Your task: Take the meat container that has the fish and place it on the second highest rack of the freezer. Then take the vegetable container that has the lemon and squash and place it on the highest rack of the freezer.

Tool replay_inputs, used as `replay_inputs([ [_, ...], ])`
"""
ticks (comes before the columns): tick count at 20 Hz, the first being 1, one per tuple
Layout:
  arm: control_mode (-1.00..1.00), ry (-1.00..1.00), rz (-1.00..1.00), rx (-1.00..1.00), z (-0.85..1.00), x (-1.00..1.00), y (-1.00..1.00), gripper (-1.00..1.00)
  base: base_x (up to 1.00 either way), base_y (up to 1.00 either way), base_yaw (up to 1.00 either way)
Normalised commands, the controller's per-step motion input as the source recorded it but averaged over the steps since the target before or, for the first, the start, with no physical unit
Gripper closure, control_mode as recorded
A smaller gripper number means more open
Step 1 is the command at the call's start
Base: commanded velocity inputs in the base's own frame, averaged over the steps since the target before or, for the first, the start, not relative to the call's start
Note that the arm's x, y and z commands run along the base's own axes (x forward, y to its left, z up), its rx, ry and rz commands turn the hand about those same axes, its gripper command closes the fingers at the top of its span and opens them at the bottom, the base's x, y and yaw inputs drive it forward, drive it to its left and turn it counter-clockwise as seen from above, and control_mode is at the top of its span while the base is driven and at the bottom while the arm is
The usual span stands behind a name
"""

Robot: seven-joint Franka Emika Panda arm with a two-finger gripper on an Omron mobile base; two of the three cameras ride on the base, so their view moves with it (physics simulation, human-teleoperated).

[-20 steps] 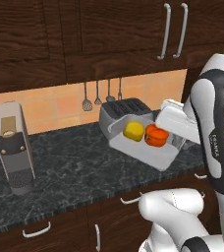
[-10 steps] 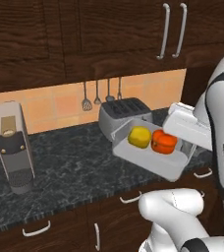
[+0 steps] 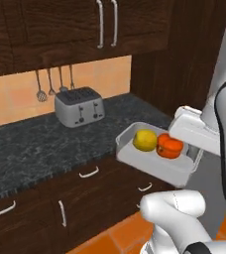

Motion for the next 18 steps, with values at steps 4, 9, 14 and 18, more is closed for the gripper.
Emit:
replay_inputs([
  [4,1.0,0.0,0.0,0.0,0.0,0.0,0.0,1.0,-0.09,-0.4,-0.82],
  [9,1.0,0.0,0.0,0.0,0.0,0.0,0.0,1.0,0.0,-0.39,-0.87],
  [14,1.0,0.0,0.0,0.0,0.0,0.0,0.0,1.0,0.0,-0.48,-0.85],
  [18,1.0,0.0,0.0,0.0,0.0,0.0,0.0,1.0,0.0,-0.55,-0.82],
])
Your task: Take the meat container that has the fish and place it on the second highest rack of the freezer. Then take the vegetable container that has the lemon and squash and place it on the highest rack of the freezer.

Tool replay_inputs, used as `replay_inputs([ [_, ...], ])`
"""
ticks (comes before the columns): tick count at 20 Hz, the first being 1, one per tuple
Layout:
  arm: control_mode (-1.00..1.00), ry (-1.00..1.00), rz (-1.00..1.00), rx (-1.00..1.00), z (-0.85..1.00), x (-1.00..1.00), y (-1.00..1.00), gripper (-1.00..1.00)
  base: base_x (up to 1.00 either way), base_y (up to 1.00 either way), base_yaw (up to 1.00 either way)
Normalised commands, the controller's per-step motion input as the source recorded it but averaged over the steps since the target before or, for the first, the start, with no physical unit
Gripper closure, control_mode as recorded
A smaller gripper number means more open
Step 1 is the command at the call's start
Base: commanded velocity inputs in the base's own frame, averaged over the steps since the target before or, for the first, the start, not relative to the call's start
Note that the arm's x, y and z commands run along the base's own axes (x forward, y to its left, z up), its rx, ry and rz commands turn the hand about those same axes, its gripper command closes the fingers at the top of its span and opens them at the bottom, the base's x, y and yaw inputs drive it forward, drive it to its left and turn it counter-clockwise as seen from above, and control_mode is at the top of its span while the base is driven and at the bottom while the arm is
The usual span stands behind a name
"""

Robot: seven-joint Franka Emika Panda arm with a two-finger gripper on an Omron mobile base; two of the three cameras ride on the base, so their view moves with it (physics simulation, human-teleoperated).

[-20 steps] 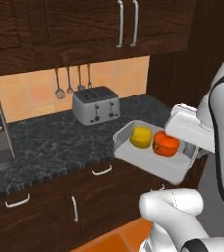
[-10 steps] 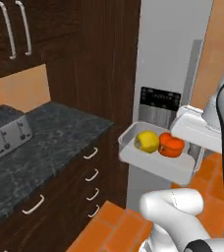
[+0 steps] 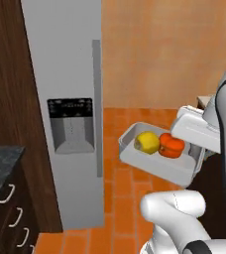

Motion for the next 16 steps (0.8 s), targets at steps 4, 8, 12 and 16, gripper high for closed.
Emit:
replay_inputs([
  [4,1.0,0.0,0.0,0.0,0.0,0.0,0.0,1.0,0.0,-0.57,-0.81],
  [8,1.0,0.0,0.0,0.0,0.0,0.0,0.0,1.0,0.59,-0.26,-0.55],
  [12,1.0,0.0,0.0,0.0,0.0,0.0,0.0,1.0,1.0,0.0,-0.23],
  [16,1.0,0.0,0.0,0.0,0.0,0.0,0.0,1.0,1.0,-0.05,-0.03],
])
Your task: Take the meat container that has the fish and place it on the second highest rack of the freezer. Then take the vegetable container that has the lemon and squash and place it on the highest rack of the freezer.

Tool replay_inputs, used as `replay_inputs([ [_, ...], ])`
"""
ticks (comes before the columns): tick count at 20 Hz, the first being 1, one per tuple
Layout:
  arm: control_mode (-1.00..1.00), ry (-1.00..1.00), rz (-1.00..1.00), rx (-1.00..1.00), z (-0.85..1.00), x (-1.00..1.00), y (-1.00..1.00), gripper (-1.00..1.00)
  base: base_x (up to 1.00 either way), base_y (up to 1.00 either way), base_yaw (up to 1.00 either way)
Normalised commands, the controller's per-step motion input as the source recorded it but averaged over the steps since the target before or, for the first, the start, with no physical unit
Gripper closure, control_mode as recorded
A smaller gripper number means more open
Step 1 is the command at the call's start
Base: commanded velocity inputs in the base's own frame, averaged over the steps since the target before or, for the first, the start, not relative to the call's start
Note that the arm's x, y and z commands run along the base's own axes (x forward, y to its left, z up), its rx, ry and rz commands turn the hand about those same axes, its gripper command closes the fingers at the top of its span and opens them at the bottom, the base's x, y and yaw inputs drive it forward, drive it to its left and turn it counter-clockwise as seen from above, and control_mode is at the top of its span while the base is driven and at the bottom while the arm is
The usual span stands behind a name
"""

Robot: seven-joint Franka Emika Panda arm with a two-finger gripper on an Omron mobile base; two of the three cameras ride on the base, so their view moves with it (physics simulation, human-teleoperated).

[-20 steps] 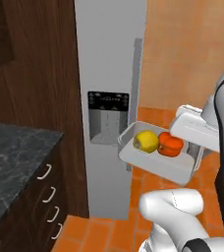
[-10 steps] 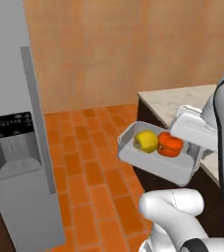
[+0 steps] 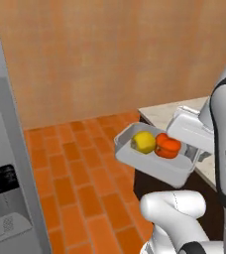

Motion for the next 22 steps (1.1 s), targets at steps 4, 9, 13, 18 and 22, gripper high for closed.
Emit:
replay_inputs([
  [4,1.0,0.0,0.0,0.0,0.0,0.0,0.0,1.0,1.0,-0.03,0.15],
  [9,1.0,0.0,0.0,0.0,0.0,0.0,0.0,1.0,1.0,0.0,0.38],
  [13,1.0,0.0,0.0,0.0,0.0,0.0,0.0,1.0,1.0,-0.03,0.47],
  [18,1.0,0.0,0.0,0.0,0.0,0.0,0.0,1.0,1.0,-0.14,0.54],
  [22,1.0,0.0,0.0,0.0,0.0,0.0,0.0,1.0,0.99,-0.18,0.57],
])
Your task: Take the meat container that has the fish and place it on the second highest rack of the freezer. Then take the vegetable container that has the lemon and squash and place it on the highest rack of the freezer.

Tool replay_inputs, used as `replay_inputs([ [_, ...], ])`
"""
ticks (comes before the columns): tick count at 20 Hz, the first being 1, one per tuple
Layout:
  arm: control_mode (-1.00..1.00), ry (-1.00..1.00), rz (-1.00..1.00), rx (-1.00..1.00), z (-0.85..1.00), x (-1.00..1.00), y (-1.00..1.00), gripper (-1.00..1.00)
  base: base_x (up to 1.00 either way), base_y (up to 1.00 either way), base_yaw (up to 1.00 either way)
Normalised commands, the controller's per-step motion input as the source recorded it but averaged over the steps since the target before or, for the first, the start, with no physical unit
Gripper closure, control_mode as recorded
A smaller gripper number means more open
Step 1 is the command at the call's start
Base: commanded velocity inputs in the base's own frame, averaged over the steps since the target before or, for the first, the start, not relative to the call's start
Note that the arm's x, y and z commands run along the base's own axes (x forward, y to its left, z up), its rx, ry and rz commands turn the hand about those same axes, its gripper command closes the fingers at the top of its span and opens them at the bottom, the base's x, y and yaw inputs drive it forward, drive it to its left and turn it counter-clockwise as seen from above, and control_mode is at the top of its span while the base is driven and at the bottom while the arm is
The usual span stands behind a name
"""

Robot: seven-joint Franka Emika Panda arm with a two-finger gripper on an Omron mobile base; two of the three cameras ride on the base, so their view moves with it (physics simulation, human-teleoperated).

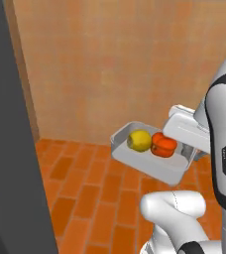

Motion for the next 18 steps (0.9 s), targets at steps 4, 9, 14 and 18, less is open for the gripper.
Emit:
replay_inputs([
  [4,1.0,0.0,0.0,0.0,0.0,0.0,0.0,1.0,0.66,-0.22,0.61],
  [9,1.0,0.0,0.0,0.0,0.0,0.0,0.0,1.0,0.12,-0.15,0.71],
  [14,1.0,0.0,0.0,0.0,0.0,0.0,0.0,1.0,0.03,-0.16,0.72],
  [18,1.0,0.0,0.0,0.0,0.0,0.0,0.0,1.0,0.02,-0.18,0.72],
])
